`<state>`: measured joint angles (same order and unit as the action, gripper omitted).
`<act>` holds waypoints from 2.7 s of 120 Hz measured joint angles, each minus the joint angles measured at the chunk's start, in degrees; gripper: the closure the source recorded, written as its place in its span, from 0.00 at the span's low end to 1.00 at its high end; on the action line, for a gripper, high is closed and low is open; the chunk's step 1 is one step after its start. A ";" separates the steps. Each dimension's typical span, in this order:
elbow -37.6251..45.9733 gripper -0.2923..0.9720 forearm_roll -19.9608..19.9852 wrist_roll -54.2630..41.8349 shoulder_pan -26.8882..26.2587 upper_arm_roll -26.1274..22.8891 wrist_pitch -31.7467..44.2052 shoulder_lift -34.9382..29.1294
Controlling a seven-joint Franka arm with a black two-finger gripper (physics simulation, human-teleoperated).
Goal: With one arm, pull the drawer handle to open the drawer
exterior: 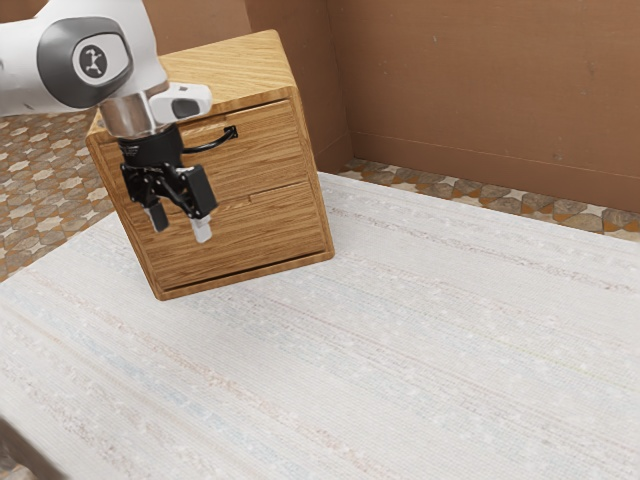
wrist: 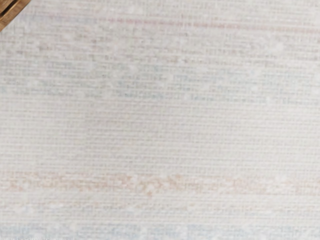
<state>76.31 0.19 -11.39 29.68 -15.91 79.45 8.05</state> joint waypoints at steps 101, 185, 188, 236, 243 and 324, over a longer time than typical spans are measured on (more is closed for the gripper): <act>-8.41 0.23 -2.96 -41.52 -4.01 -6.97 1.92 -1.59; -8.36 0.23 -3.60 -59.69 -1.05 -6.16 9.95 2.52; -8.36 0.23 -3.68 -59.58 -1.01 -6.16 10.15 2.53; -8.26 0.23 -4.00 -57.53 -1.83 -2.20 9.27 -1.09; -8.16 0.23 -4.05 -56.78 -1.98 -1.96 8.15 -1.26; -11.60 0.23 -6.96 -54.54 -2.26 -0.37 14.29 5.06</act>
<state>64.71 -6.76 -65.92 27.43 -16.28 93.74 13.12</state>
